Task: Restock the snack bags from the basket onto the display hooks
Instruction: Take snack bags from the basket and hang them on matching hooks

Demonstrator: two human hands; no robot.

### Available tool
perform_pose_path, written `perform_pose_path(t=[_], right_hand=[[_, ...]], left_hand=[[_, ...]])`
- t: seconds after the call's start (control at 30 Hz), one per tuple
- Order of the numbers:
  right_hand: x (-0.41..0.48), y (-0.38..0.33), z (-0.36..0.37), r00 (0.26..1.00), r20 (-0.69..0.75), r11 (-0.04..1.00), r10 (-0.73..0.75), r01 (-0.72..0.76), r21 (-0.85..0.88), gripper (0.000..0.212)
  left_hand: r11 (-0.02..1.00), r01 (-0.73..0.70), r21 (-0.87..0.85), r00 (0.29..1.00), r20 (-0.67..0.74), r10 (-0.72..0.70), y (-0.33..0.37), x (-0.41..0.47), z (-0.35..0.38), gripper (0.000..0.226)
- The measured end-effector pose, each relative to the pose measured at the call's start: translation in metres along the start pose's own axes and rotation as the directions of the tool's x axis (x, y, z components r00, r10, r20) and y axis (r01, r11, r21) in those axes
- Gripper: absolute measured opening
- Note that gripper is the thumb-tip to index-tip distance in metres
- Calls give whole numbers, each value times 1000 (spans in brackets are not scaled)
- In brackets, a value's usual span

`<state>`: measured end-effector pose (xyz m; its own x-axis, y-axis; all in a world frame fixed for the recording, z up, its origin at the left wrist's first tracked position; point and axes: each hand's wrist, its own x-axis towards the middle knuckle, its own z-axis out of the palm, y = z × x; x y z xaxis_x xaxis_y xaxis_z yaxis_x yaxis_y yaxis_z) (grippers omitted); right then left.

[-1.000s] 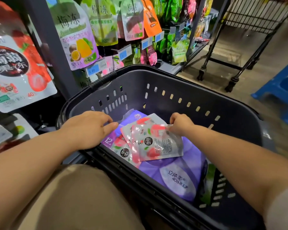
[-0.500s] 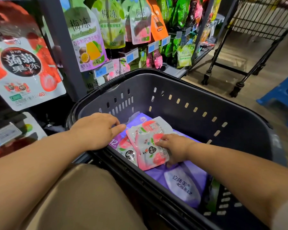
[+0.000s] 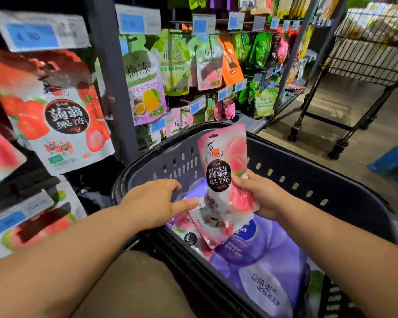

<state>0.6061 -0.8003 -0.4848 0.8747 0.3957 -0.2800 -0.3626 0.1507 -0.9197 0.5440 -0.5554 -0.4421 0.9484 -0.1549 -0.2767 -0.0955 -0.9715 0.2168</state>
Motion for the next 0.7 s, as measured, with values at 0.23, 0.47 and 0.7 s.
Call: perform_pose_path(t=[0.23, 0.47, 0.7], right_hand=[[-5, -1, 54, 981, 179, 942, -78, 14, 335, 85], [4, -8, 81, 982, 90, 983, -165, 171, -63, 56], [36, 24, -15, 987, -33, 181, -157, -4, -983, 56]], left_hand=[[843, -72, -533, 996, -76, 37, -10, 6, -6, 84], [272, -130, -953, 990, -109, 90, -9, -1, -17, 42], [282, -179, -943, 932, -254, -258, -17, 9, -7, 26]])
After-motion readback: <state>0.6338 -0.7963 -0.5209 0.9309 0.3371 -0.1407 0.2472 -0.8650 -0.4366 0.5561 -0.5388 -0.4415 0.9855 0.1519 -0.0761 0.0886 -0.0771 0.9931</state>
